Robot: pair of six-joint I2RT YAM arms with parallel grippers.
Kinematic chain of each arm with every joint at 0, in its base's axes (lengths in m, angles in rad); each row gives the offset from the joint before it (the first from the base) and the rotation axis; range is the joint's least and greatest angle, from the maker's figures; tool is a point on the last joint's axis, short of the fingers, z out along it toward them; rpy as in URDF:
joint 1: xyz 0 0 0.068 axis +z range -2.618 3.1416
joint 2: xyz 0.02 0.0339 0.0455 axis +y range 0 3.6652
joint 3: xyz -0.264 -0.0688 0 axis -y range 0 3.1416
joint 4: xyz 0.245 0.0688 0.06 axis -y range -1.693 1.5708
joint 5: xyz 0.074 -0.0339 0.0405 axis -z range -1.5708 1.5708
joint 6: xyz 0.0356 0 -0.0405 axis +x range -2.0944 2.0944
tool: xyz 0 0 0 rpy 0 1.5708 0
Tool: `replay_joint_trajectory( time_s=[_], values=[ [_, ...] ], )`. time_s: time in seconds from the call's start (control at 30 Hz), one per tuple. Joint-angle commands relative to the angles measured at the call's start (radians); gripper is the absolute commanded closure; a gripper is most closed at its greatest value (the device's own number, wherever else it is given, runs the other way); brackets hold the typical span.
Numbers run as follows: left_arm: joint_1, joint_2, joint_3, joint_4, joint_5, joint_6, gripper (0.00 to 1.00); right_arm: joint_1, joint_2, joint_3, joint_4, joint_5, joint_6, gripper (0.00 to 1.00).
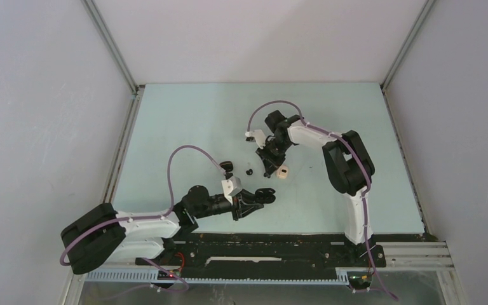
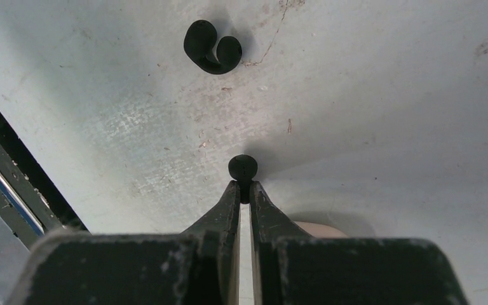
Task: Insert the wireless bluetooth earbuds into the charging case
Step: Pick up the earbud from the center of the board, then place the earbud in the charging case.
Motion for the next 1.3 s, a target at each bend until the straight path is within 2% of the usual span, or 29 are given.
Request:
replay_joint_trajectory(
  time_s=[0.0,0.17,0.4,0.6,0.73,0.87,1.27],
  values=[
    [0.007,0.013,0.042,0.028,0.021,-0.007,0.98,-0.012,-0.117,-0.011,0.024,0.013,-0.041,0.99],
    [0.008,0.021,0.047,0.028,0.028,-0.006,0.98,-0.041,-0.307,-0.075,-0.021,0.044,-0.157,1.0],
    [0.007,0.023,0.049,0.028,0.035,-0.001,0.99,-0.067,-0.564,-0.097,-0.171,0.05,-0.303,1.0],
    [0.008,0.022,0.049,0.031,0.026,0.003,1.0,-0.041,-0.734,-0.117,-0.236,-0.098,-0.332,1.0],
    [0.008,0.03,0.033,0.073,0.015,-0.005,1.0,0.035,-0.776,-0.154,-0.266,-0.128,-0.312,1.0],
    [0.01,0.048,-0.007,0.201,0.032,-0.015,1.0,0.106,-0.801,-0.209,-0.245,-0.137,-0.28,1.0],
    [0.012,0.064,-0.016,0.255,0.056,-0.019,1.0,0.223,-0.798,-0.223,-0.198,-0.089,-0.236,1.0]
  ],
)
